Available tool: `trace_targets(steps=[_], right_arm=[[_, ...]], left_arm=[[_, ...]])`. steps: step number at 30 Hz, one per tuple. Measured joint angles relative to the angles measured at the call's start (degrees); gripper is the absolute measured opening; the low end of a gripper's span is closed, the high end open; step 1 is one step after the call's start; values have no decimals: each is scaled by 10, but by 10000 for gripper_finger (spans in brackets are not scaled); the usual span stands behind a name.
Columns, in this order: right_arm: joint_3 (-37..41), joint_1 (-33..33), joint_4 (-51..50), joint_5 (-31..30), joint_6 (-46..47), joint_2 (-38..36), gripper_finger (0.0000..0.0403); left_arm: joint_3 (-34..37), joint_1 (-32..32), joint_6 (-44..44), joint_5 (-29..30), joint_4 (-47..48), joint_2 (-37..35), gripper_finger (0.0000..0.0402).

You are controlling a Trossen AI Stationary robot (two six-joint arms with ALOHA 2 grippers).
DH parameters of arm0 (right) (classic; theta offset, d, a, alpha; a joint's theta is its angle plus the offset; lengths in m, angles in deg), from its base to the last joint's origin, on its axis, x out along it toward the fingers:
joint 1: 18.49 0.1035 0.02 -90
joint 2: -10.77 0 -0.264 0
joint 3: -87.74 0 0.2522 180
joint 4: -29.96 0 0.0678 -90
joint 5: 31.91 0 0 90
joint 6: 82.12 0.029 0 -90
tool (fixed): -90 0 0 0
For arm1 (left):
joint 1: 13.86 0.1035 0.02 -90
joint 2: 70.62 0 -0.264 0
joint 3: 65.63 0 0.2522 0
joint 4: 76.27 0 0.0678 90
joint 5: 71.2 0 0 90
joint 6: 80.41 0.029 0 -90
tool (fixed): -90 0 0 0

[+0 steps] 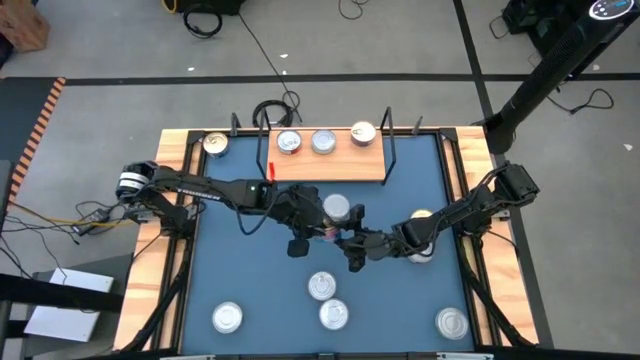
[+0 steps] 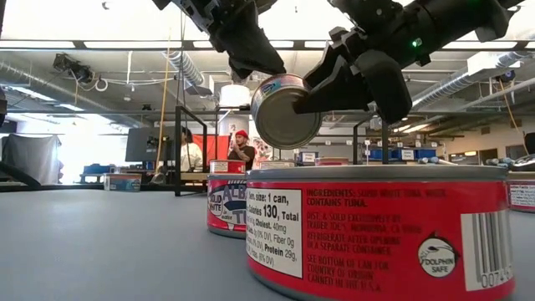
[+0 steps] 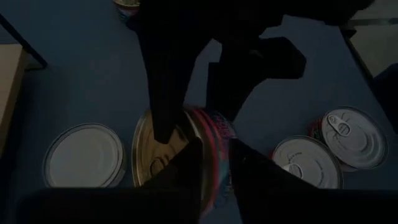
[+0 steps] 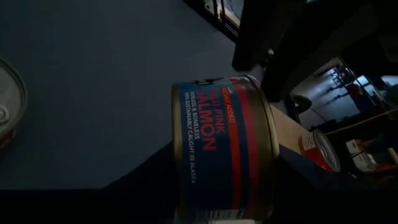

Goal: Stack canned seafood by type on shelf
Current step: Stack the blue tuna can on top of the blue tuna can on the shelf

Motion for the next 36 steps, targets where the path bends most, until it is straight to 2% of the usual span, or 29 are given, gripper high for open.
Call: trace_targets(steps=[3,6,14,17,20,24,29,36], right_arm=[[0,0,-6,-4,1,0,201],[0,-2,-12,-23,-5,0,202],[-1,-13,-23,-33,-8,0,202],[-23,-30,-73,-34,-9,0,202],[-57,-50,-143,-50,-13,0,203],[-94,-85,-220,-111,-68,-1,203],[-131,-155,-260,-160,-149,-1,203],[-161,-267,-252,-149,-237,-1,203]], left_arm=[[13,-8,11,16,-14,-12,107],[64,-13,13,20,-76,-32,117],[248,-19,-60,9,-366,-118,120],[293,-18,-65,10,-423,-146,120],[325,-18,-64,37,-460,-162,120],[350,-18,-56,66,-496,-168,120],[355,-18,-18,67,-525,-168,120],[351,-2,0,66,-571,-174,120]])
